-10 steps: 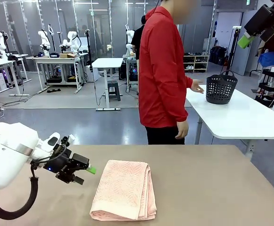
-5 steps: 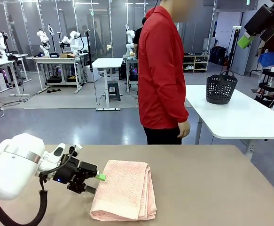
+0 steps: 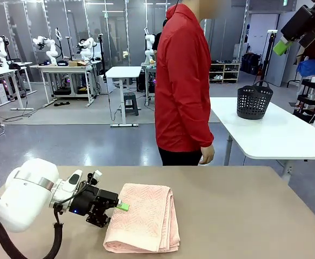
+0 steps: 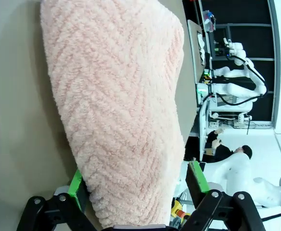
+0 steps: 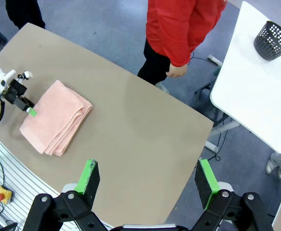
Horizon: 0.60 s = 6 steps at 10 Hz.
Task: Fold the towel.
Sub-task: Pick up the 100 cm Hotel Towel and place it on the left side of the table.
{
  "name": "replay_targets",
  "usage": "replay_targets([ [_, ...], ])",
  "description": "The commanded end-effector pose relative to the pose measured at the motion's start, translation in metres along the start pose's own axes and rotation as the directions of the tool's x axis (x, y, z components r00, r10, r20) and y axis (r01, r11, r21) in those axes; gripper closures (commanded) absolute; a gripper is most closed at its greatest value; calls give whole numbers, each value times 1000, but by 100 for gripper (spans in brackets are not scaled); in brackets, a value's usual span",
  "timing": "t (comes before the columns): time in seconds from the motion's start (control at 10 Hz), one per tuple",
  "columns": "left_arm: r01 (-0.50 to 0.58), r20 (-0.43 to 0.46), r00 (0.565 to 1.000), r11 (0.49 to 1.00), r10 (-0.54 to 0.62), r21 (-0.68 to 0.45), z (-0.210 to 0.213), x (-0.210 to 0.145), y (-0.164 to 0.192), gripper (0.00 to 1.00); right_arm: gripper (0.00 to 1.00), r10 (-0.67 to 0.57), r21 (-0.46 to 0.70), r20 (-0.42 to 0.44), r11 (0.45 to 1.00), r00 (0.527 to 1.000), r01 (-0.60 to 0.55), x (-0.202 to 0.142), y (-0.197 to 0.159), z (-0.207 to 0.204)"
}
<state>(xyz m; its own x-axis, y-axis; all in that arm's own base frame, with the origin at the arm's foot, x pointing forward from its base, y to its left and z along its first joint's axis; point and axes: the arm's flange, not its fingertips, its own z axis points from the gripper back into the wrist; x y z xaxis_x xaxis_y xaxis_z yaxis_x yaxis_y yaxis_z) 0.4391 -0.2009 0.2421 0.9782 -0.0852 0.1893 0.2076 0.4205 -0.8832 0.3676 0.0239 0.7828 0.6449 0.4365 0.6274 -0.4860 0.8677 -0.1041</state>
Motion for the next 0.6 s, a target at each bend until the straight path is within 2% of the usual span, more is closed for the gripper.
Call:
replay_targets([
  [0.0,15,35,999,999,-13,-52,-1,2,8,14,0,-2,-3,1,1000,1000,2,0,-1,1],
  [0.1,22,36,999,999,-21,-42,0,1,6,60,0,-2,-3,1,1000,1000,2,0,-1,1],
  [0.2,20,35,999,999,-19,-40,0,2,6,74,0,-2,-3,1,1000,1000,2,0,-1,1],
  [0.3,-8,39,999,999,10,-43,3,3,8,100,0,-2,-3,1,1000,1000,2,0,-1,1],
  [0.5,-15,44,999,999,17,-44,7,4,7,100,0,-2,-3,1,1000,1000,2,0,-1,1],
])
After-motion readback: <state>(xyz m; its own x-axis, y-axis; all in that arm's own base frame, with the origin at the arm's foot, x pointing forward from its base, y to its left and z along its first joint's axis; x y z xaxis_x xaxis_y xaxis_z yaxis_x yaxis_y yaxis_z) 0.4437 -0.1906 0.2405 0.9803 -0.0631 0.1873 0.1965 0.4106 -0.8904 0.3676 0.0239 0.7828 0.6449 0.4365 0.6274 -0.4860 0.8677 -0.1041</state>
